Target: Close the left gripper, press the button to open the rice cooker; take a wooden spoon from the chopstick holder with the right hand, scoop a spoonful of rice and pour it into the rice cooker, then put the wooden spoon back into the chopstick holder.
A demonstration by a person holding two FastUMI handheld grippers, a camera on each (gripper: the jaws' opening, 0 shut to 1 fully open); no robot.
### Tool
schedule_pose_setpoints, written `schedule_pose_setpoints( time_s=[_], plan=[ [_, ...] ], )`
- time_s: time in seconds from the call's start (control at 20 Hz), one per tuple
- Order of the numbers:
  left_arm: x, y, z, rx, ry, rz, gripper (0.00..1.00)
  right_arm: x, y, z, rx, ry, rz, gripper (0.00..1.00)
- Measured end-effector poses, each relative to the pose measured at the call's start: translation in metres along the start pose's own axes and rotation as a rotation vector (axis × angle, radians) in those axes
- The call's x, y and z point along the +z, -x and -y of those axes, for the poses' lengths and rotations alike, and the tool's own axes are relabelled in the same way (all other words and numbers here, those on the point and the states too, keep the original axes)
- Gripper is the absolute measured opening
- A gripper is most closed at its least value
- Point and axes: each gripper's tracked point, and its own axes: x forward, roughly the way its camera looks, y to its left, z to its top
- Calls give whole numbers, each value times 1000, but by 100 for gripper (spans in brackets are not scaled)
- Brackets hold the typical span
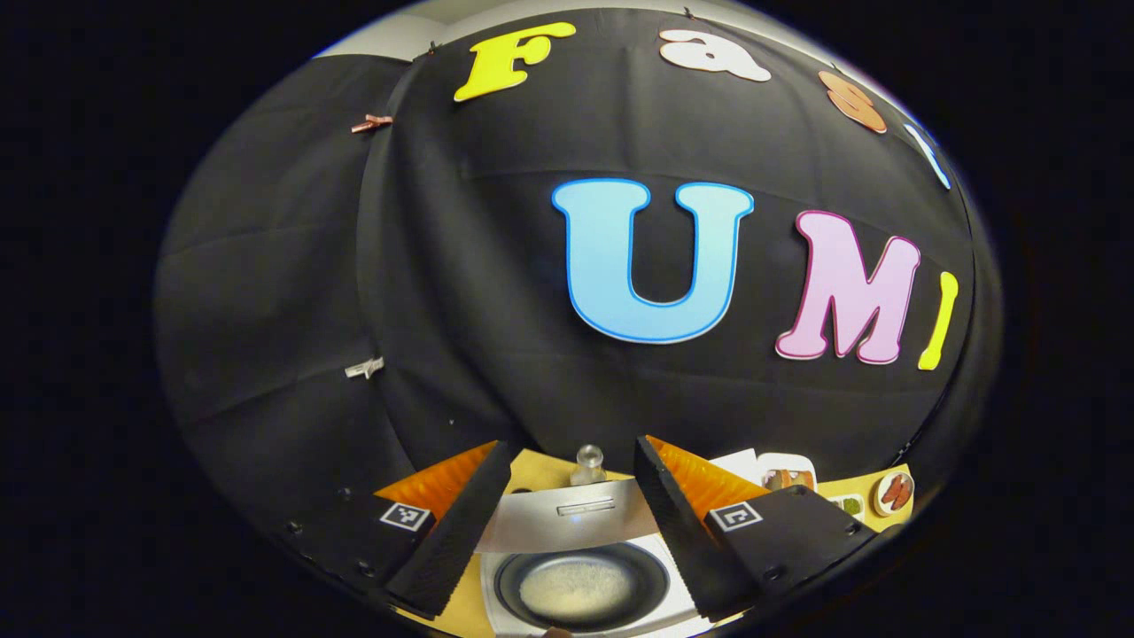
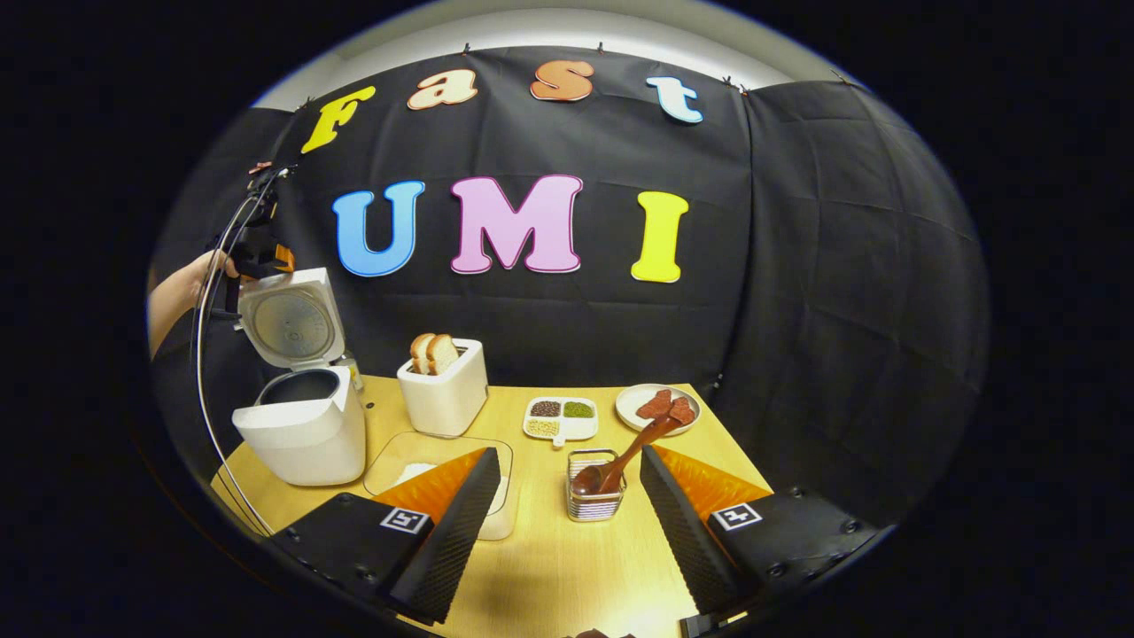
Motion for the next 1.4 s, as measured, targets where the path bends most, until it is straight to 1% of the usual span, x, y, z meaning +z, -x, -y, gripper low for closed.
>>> schedule_pose_setpoints(
  time_s=[0.15, 0.35, 0.65, 0.8, 0.9, 1.0, 1.05, 1.1, 1.25, 1.4],
  plan=[
    [-32, 19, 9, 1, 31, -78, 99, -4, 2, -6, 38, -6, 10, 99],
    [-86, 30, 19, -7, 50, -174, 99, -14, 10, -5, 56, -23, -1, 99],
    [-157, 37, 35, 2, -9, -240, 99, -23, 14, 13, 15, -65, -12, 99],
    [-188, 39, 38, 2, -18, -283, 99, -25, 19, 10, 22, -74, -20, 99],
    [-206, 44, 34, 1, -32, -294, 99, -20, 21, 8, 27, -61, -4, 98],
    [-221, 42, 34, 2, -62, -292, 100, -22, 20, 4, 35, -53, -7, 98],
    [-230, 42, 34, 5, -61, -301, 99, -24, 20, 2, 42, -51, -12, 98],
    [-227, 41, 35, 7, -58, -265, 100, -26, 20, 4, 40, -39, -20, 98],
    [-231, 41, 36, -9, -43, -263, 100, -23, 19, 15, 17, -34, -14, 99],
    [-230, 40, 36, -21, -55, -253, 100, -24, 17, 23, 3, -52, -18, 99]
  ],
)
